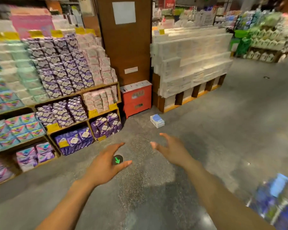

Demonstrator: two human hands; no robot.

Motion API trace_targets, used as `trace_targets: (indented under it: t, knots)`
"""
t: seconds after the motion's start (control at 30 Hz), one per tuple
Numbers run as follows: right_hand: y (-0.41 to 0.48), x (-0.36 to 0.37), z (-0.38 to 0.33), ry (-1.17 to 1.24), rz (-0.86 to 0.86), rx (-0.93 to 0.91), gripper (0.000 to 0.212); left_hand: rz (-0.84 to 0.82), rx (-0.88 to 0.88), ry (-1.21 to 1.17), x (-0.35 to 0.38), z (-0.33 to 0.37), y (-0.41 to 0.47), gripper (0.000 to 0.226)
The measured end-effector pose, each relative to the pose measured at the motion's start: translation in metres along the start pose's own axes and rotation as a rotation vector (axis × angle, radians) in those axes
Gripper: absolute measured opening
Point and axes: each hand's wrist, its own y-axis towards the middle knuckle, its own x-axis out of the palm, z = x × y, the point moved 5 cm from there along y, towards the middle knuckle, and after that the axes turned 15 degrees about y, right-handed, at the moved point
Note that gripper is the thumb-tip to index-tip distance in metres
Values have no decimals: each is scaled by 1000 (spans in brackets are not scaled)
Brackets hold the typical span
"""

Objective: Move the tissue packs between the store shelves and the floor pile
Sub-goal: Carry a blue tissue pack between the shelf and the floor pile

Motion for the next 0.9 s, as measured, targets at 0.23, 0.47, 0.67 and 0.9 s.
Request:
trace_targets:
  t: [0.23,0.47,0.67,0.9]
  knots:
    - [170,-14,18,31,-30,46,78,-56,-12,-29,23,-63,164,90]
    - [350,-51,29,67,110,173,73,-121,114,-34,29,-114,389,103]
    - [472,-109,54,145,241,257,69,-220,225,-11,45,-117,565,106]
    - [626,-197,131,97,266,309,75,-258,273,-25,106,-94,752,108]
